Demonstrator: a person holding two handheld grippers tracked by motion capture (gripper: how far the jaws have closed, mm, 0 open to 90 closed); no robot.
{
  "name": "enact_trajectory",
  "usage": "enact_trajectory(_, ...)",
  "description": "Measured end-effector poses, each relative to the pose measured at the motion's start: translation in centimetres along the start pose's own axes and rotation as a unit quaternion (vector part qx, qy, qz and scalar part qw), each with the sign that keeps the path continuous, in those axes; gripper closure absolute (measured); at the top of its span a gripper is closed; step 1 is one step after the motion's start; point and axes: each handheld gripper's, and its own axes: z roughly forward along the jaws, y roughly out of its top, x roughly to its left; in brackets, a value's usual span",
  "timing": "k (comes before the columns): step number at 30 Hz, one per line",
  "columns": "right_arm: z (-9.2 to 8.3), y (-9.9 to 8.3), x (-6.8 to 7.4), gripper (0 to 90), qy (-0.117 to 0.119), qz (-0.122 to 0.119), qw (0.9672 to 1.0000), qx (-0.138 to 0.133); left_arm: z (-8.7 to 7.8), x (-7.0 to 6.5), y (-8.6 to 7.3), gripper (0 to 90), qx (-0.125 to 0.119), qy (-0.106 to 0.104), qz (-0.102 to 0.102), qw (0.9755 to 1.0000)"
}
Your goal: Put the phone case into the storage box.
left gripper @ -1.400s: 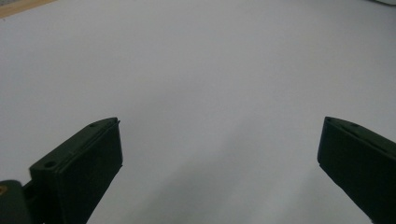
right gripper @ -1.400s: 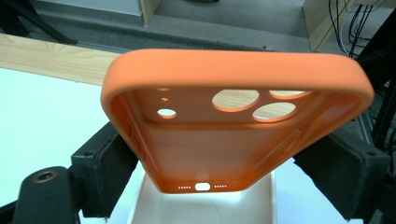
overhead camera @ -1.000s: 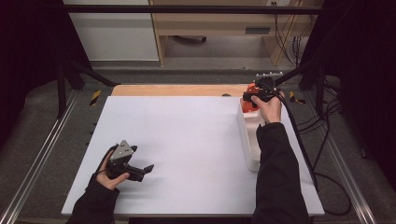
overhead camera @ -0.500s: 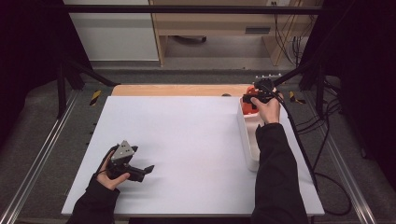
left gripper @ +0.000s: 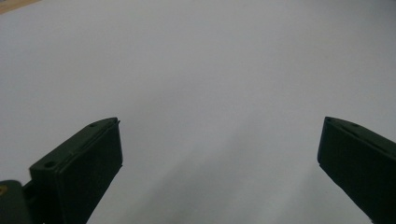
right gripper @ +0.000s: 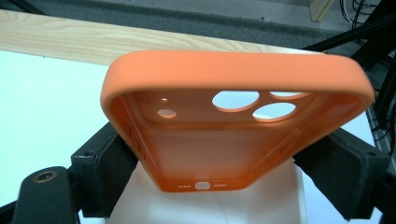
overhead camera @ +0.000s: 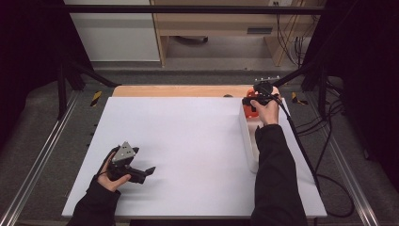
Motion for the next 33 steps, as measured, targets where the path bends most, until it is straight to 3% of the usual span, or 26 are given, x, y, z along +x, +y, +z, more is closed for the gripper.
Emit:
enact_trajectory(8, 0.58, -0.13, 0.07, 15.1, -0.010, -0.001, 0.9999, 0.004, 0.02, 0.02, -0.02, 0.0, -0.001, 0.000, 0.000, 1.0000)
enact_trajectory(28, 0.97, -0.24, 0.17, 14.4, -0.008, 0.000, 1.0000, -0.001, 0.13, 0.02, -0.06, 0.0, 0.003, -0.001, 0.001, 1.0000)
enact_trajectory(33, 0.99, -0.21, 0.12, 9.2, 0.000, 0.004, 1.0000, 0.001, 0.15, 0.01, -0.06, 0.0, 0.003, -0.001, 0.000, 1.0000)
